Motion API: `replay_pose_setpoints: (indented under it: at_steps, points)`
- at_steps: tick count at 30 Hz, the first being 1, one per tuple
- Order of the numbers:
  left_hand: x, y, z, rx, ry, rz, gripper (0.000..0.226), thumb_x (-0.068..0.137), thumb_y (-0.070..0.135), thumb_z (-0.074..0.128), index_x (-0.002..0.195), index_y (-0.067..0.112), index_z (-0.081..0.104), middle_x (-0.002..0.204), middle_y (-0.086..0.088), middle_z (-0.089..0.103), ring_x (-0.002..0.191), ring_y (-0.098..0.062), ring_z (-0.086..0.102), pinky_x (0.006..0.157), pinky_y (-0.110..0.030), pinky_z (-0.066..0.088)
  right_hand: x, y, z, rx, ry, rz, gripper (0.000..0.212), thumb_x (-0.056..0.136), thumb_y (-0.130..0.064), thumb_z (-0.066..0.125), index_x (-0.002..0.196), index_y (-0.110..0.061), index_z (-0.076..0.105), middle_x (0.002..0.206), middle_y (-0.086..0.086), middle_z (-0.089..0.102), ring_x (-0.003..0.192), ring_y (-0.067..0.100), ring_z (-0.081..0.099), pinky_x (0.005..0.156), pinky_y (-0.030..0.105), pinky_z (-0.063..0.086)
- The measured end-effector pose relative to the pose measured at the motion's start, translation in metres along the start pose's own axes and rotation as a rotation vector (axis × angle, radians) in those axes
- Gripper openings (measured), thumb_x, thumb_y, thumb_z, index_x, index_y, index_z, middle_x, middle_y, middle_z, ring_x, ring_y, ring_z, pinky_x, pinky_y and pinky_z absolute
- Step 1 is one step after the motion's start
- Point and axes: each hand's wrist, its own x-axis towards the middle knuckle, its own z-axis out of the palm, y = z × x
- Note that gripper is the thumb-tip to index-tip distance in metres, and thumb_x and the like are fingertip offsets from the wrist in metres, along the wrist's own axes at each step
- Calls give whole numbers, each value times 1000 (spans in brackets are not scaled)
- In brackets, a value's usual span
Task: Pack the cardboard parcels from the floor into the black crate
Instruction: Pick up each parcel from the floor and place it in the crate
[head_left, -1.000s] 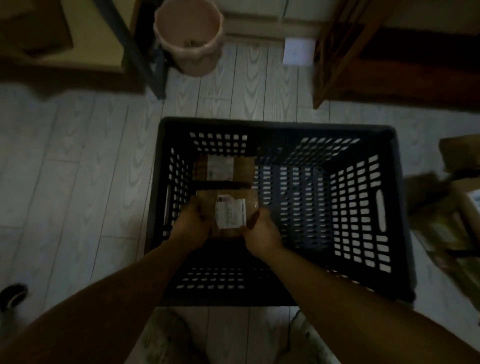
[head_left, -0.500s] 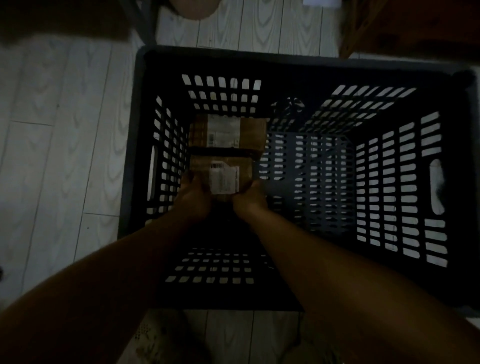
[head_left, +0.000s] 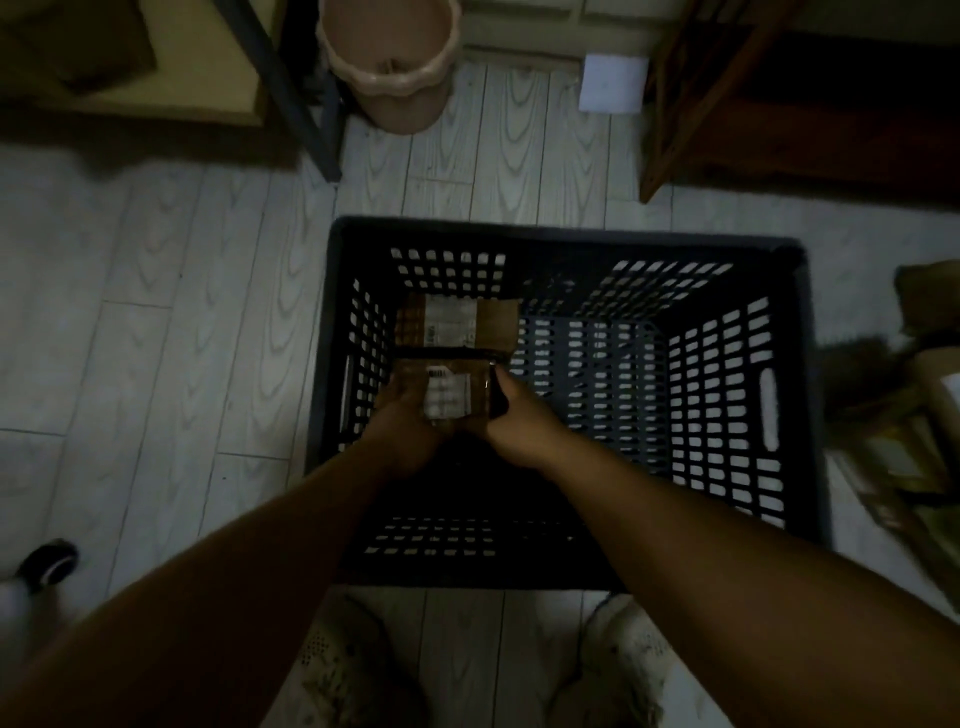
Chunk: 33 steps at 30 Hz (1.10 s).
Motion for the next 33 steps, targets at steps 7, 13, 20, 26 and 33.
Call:
replay_pose_setpoints:
  at_steps: [7, 13, 20, 26, 33]
  points:
    - [-175, 105, -78, 67, 54, 108, 81, 82, 54, 56, 148, 24, 19, 153, -7, 22, 142, -29, 16, 118, -40, 12, -187, -81, -99, -332, 2, -132, 94, 78, -63, 54, 151, -39, -1, 160, 0, 6, 146, 24, 11, 120, 37, 14]
    - [-338, 175, -132, 34, 117, 65, 95, 71, 56, 51, 150, 22, 9, 155, -13, 17, 142, -29, 16, 115, -38, 16, -347, -125, -172, -518, 79, -156, 89, 89, -56, 52, 152, -31, -6, 161, 4, -11, 148, 23, -5, 121, 38, 4]
    - [-446, 222, -144, 201, 187, 168, 80, 86, 38, 63, 149, 25, 16, 157, -10, 13, 144, -29, 12, 116, -43, 16, -498, -143, -215, -604, 289, -203, 85, 89, -52, 52, 153, -29, 0, 161, 6, -6, 148, 26, -2, 120, 43, 9]
    - [-510, 298, -121, 232, 124, 347, 86, 84, 48, 60, 150, 29, 10, 160, -3, 1, 147, -24, 5, 118, -40, 11, -618, -105, -249, -619, 511, -123, 82, 91, -53, 51, 153, -30, 3, 161, 3, -5, 149, 25, 1, 120, 40, 13]
    - [-602, 409, -46, 342, 23, 643, 80, 87, 48, 56, 150, 31, 9, 160, -1, 2, 147, -24, 4, 119, -43, 12, -759, -9, -318, -468, 760, 7, 77, 91, -48, 52, 153, -28, 10, 162, 3, 2, 148, 25, 6, 118, 36, 15]
